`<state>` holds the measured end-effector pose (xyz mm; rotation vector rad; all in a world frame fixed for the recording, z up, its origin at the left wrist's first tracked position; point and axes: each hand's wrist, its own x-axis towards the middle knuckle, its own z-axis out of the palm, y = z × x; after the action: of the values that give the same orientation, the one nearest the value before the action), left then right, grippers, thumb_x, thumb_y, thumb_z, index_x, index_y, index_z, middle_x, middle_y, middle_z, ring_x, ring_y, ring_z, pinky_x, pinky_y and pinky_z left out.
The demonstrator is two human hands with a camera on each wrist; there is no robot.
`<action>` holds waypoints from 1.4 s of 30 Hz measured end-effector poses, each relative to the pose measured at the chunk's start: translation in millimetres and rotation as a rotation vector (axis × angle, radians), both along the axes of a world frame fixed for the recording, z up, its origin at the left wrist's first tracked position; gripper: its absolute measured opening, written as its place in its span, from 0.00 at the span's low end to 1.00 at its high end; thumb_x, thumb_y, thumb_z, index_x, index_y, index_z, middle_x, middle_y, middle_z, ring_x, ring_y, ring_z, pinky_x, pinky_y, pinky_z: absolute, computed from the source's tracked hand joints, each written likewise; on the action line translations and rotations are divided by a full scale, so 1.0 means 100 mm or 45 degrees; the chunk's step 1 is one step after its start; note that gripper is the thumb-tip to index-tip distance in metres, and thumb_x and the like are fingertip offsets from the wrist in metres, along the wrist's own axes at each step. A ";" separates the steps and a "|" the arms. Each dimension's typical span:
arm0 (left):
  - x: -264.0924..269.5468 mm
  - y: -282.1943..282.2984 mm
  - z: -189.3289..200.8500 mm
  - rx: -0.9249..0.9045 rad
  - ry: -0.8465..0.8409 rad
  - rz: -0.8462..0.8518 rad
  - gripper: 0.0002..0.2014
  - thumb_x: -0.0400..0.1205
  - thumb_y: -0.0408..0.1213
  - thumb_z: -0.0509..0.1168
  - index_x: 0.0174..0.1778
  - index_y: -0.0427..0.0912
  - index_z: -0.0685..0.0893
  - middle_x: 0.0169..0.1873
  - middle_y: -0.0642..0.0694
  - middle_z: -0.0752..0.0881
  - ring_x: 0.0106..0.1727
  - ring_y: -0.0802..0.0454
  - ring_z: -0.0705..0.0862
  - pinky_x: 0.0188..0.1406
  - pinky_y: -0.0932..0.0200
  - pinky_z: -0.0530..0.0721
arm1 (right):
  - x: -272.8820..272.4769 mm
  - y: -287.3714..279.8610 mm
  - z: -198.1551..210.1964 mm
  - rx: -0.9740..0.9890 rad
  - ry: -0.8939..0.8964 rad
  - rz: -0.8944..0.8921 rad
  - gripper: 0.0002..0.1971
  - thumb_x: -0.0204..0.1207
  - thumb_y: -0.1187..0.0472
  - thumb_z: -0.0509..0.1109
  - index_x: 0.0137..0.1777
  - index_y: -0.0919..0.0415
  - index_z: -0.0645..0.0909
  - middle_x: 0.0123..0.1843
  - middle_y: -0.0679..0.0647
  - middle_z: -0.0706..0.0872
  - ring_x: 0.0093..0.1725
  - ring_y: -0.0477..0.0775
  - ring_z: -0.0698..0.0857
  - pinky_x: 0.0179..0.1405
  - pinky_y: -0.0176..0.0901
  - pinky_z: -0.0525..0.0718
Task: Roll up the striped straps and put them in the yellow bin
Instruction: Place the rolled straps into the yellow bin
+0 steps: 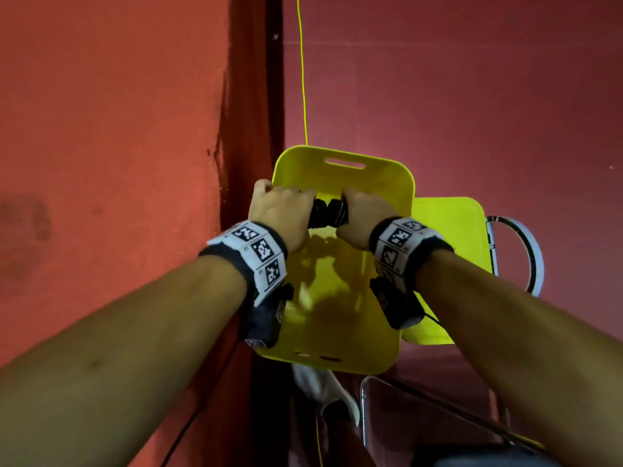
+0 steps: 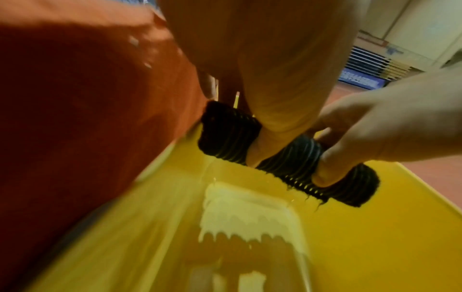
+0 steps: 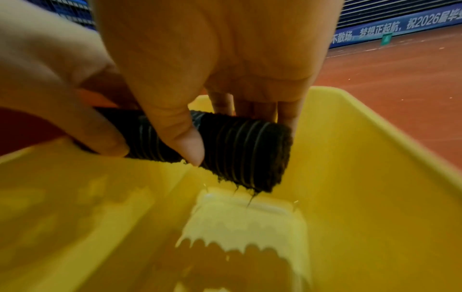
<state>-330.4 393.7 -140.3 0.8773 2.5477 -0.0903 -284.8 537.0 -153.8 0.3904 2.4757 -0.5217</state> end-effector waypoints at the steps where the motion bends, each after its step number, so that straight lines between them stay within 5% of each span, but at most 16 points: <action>1: -0.06 0.11 -0.07 -0.017 0.021 -0.031 0.14 0.77 0.36 0.63 0.58 0.49 0.76 0.51 0.48 0.86 0.55 0.42 0.85 0.63 0.48 0.67 | -0.08 0.04 -0.10 0.029 -0.017 0.019 0.10 0.73 0.60 0.69 0.49 0.57 0.71 0.44 0.56 0.79 0.43 0.62 0.81 0.36 0.45 0.73; 8: -0.13 0.61 -0.73 -0.132 -0.029 -0.037 0.12 0.82 0.36 0.61 0.61 0.44 0.74 0.55 0.43 0.86 0.59 0.40 0.84 0.66 0.46 0.69 | -0.26 0.25 -0.70 0.158 -0.170 0.073 0.04 0.77 0.60 0.68 0.47 0.58 0.76 0.52 0.60 0.86 0.44 0.63 0.81 0.39 0.47 0.78; 12: -0.10 0.65 -1.11 -0.227 0.091 0.005 0.15 0.84 0.40 0.58 0.66 0.42 0.76 0.65 0.37 0.77 0.68 0.37 0.75 0.69 0.42 0.68 | -0.35 0.19 -0.96 0.269 -0.207 0.086 0.14 0.82 0.55 0.62 0.65 0.57 0.76 0.67 0.64 0.76 0.66 0.68 0.75 0.58 0.56 0.77; 17: -0.15 0.64 -1.38 -0.240 0.169 0.061 0.17 0.84 0.41 0.56 0.70 0.45 0.73 0.69 0.37 0.74 0.71 0.36 0.70 0.70 0.40 0.66 | -0.38 0.09 -1.19 0.450 -0.053 0.085 0.13 0.84 0.55 0.57 0.64 0.57 0.76 0.64 0.60 0.78 0.64 0.64 0.76 0.49 0.52 0.71; 25: -0.03 0.47 -1.60 -0.164 0.219 0.107 0.28 0.81 0.41 0.62 0.79 0.49 0.63 0.69 0.38 0.69 0.70 0.38 0.68 0.70 0.43 0.68 | -0.16 -0.01 -1.43 0.575 0.087 -0.067 0.14 0.83 0.60 0.59 0.67 0.58 0.72 0.64 0.63 0.70 0.61 0.63 0.74 0.46 0.49 0.77; 28: 0.03 0.44 -1.46 -0.082 0.184 0.148 0.34 0.80 0.42 0.65 0.82 0.47 0.59 0.74 0.36 0.67 0.74 0.37 0.67 0.74 0.42 0.66 | -0.14 -0.03 -1.28 0.511 0.119 -0.157 0.18 0.80 0.60 0.65 0.68 0.57 0.69 0.64 0.62 0.69 0.61 0.63 0.75 0.45 0.48 0.77; 32: 0.16 0.40 -0.99 0.157 0.030 0.254 0.23 0.81 0.40 0.64 0.73 0.44 0.71 0.69 0.38 0.73 0.69 0.36 0.74 0.61 0.43 0.75 | -0.06 -0.10 -0.75 0.182 0.016 -0.183 0.20 0.78 0.59 0.66 0.68 0.59 0.70 0.67 0.62 0.72 0.66 0.66 0.75 0.58 0.56 0.78; 34: 0.26 0.30 -0.62 0.275 -0.112 0.326 0.19 0.82 0.41 0.62 0.69 0.45 0.73 0.65 0.41 0.75 0.64 0.37 0.78 0.55 0.44 0.78 | 0.06 -0.16 -0.39 0.064 0.057 -0.187 0.17 0.78 0.59 0.64 0.66 0.59 0.73 0.65 0.62 0.77 0.65 0.67 0.78 0.57 0.53 0.78; 37: 0.48 -0.01 0.00 0.411 -0.243 0.441 0.18 0.82 0.41 0.62 0.69 0.48 0.73 0.63 0.44 0.75 0.63 0.40 0.80 0.55 0.45 0.78 | 0.31 -0.36 0.11 -0.055 0.230 -0.175 0.16 0.73 0.59 0.68 0.61 0.57 0.78 0.57 0.59 0.82 0.59 0.64 0.81 0.51 0.50 0.78; 42: 0.99 -0.93 0.92 0.606 -0.158 0.690 0.15 0.78 0.42 0.61 0.61 0.47 0.79 0.54 0.46 0.82 0.56 0.40 0.84 0.51 0.44 0.80 | 0.64 -1.10 0.93 -0.230 0.588 0.029 0.10 0.70 0.59 0.74 0.49 0.53 0.80 0.40 0.48 0.80 0.41 0.52 0.79 0.42 0.48 0.79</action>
<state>-231.1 301.1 -48.4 0.2950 2.6291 0.7326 -221.1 426.9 -60.3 0.1824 2.8323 -0.9030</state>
